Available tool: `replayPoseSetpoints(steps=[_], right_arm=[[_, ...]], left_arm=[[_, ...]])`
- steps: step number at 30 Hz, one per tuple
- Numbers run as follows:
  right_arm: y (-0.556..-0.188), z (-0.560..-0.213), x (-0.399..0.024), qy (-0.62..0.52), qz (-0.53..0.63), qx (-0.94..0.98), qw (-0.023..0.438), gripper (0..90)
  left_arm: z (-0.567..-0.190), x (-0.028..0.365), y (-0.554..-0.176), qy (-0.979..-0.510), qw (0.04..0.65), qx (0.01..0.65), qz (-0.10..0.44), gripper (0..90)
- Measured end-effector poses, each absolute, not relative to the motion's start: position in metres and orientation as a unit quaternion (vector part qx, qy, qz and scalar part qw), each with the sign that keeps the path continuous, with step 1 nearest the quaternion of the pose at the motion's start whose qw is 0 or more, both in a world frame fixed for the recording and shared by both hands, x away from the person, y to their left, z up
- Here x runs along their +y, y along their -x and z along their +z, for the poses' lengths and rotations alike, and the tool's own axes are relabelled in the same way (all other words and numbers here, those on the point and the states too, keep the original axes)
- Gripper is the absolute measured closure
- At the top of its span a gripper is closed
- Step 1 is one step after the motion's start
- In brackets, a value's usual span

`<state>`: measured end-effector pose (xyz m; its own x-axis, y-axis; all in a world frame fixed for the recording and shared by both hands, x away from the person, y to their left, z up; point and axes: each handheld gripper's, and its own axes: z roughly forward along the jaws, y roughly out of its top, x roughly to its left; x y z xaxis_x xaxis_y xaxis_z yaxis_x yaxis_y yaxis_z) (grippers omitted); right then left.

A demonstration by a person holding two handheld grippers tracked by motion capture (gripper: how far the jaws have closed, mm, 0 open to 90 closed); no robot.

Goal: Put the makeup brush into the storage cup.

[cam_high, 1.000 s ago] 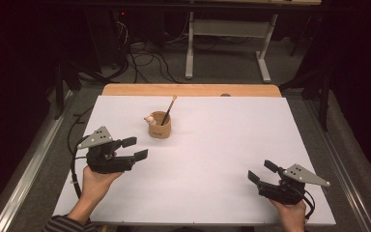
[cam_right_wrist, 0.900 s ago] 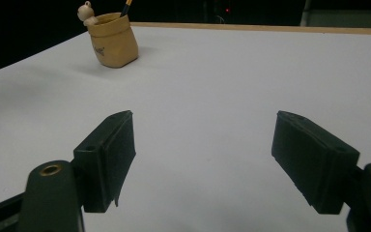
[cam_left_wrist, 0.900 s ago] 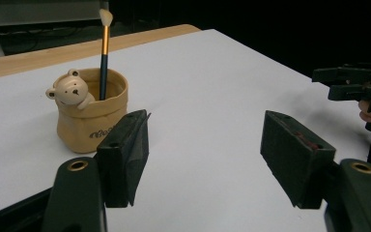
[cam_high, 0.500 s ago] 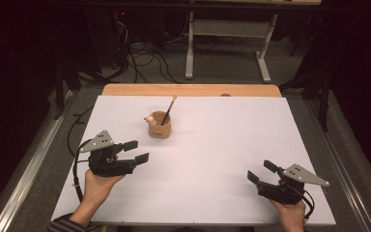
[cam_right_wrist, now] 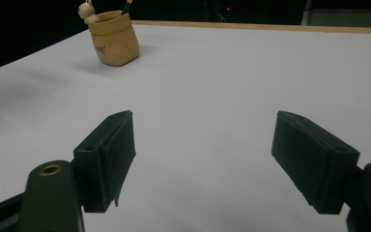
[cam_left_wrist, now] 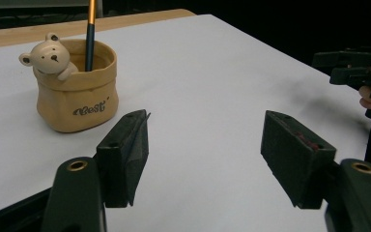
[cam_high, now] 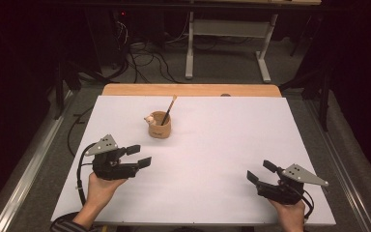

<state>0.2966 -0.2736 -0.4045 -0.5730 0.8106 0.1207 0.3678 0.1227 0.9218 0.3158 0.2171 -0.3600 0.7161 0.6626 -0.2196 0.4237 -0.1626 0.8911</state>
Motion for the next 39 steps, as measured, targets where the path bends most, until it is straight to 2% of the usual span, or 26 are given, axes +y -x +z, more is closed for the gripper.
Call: replayPoseSetpoints(steps=[39], right_arm=[[-0.297, -0.405, -0.272, -0.41, 0.519, 0.72, 0.21, 25.2]], left_arm=[[-0.384, 0.207, -0.317, -0.764, 0.52, 0.366, 0.111, 34.4]])
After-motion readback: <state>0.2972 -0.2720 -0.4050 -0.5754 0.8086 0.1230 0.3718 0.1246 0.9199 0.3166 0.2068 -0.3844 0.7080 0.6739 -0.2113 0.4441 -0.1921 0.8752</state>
